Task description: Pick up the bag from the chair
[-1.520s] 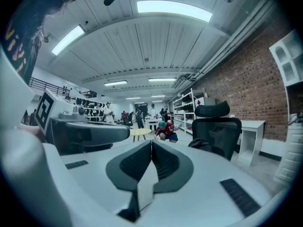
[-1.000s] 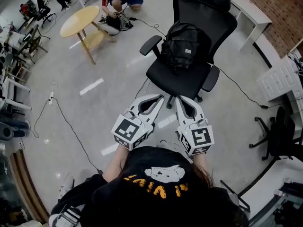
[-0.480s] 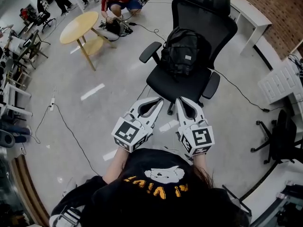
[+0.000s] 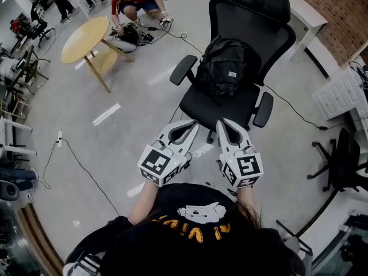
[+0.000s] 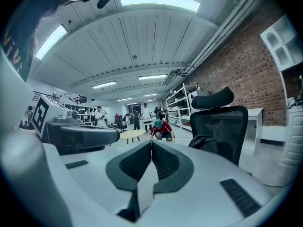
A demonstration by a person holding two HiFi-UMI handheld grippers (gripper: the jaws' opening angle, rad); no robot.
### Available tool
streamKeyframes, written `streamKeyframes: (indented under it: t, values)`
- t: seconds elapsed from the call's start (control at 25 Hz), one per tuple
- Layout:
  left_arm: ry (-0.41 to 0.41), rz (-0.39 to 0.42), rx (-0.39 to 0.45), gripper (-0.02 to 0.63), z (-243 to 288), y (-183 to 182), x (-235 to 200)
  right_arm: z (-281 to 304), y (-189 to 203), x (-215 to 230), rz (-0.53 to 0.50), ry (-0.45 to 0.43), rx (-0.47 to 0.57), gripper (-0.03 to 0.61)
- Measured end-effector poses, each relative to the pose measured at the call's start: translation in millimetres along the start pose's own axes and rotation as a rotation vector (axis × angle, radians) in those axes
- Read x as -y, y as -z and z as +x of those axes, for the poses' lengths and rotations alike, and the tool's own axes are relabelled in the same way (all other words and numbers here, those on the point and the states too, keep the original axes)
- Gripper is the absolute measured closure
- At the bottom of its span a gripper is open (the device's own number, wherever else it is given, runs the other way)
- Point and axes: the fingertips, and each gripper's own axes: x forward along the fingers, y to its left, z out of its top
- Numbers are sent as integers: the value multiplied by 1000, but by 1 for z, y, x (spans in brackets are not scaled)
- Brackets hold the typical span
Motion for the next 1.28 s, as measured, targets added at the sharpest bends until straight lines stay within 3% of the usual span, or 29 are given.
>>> streamKeyframes:
  t: [0.64, 1.28]
  values:
    - [160, 9, 22, 600, 4, -20, -169, 158, -28, -32, -3, 149, -8, 572]
    - [283, -20, 13, 600, 15, -8, -190, 185, -27, -20, -24, 260, -42, 572]
